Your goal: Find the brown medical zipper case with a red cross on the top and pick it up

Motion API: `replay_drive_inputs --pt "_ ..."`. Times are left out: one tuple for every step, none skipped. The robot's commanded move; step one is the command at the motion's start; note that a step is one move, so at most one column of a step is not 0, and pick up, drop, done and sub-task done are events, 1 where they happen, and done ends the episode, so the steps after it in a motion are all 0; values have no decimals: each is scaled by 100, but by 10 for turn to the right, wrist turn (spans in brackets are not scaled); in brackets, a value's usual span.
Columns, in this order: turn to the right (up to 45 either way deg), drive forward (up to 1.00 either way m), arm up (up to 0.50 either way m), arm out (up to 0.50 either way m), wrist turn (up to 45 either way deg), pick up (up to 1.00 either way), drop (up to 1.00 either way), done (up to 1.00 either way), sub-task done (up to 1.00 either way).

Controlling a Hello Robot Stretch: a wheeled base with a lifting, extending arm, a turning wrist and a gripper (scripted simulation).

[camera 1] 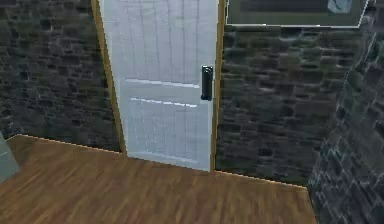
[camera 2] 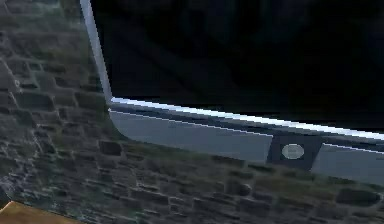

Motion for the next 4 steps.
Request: replay_drive_inputs --pt "-240 0 0 0 0 0 0 0 0" --pt "0 0 10 0 0 0 0 0 0" --pt "0 0 0 26 0 0 0 0 0" --pt "0 0 0 0 450 0 0 0 0"
